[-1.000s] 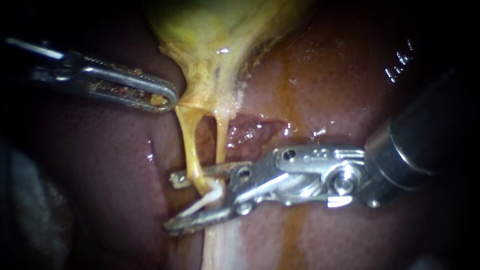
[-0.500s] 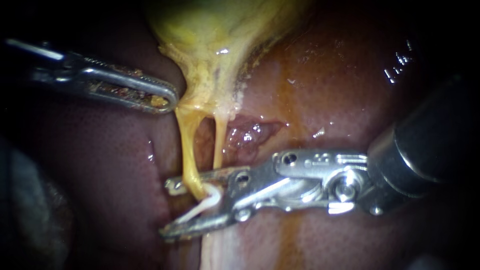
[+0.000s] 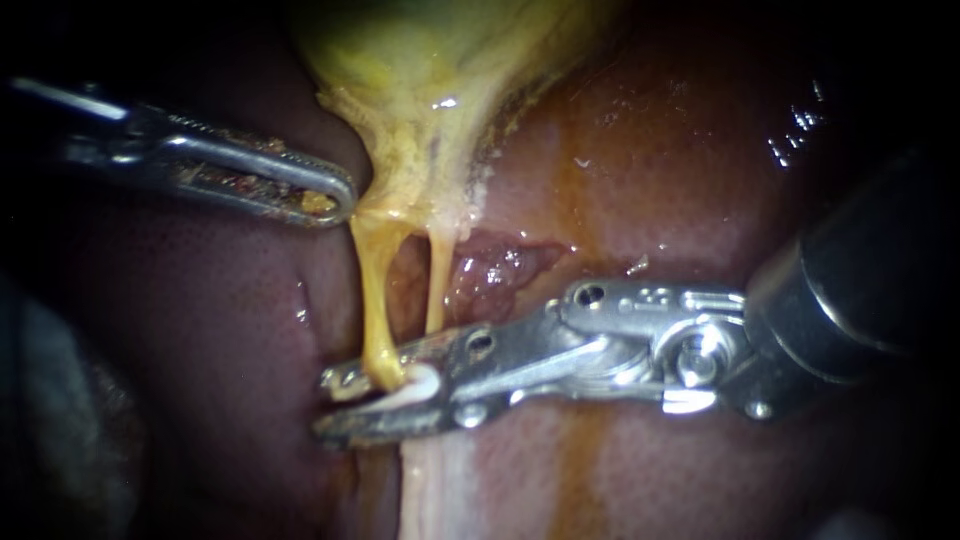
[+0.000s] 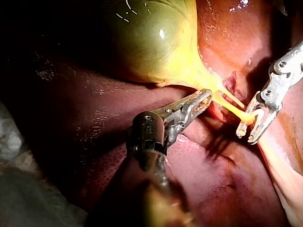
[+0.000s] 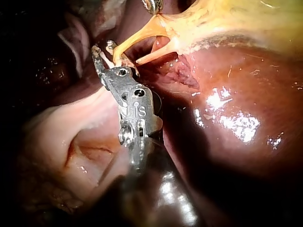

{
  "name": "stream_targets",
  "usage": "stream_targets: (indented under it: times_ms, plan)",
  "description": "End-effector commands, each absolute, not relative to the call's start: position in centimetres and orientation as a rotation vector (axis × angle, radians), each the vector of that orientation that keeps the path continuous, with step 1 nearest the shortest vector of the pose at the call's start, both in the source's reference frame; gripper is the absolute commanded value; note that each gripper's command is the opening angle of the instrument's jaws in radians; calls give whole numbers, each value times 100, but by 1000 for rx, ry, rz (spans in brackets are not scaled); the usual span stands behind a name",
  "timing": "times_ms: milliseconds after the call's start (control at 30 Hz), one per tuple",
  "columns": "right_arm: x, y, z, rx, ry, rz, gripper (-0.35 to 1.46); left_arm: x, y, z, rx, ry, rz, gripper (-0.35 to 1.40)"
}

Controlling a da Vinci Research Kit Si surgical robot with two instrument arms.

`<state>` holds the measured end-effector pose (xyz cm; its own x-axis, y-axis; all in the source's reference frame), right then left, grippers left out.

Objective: Clipping first clip left tube

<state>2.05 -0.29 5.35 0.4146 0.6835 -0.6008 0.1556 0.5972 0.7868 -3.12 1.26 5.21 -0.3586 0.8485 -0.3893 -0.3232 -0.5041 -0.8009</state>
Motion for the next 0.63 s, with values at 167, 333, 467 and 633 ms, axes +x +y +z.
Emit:
stream_targets:
  times_ms: [167,333,467,633]
  plan:
    - [203,-31,533,942,1094,439,-35,-312,126,521,-1058,-805,1939,-35]
    - [200,-29,529,937,1072,435,-35,-312,126,521,-1058,-805,1939,-35]
    - [200,-29,530,937,1072,434,-35,-312,127,522,-1058,-806,1940,-35]
    - [199,-28,532,936,1072,434,-35,-311,127,523,-1059,-806,1940,-35]
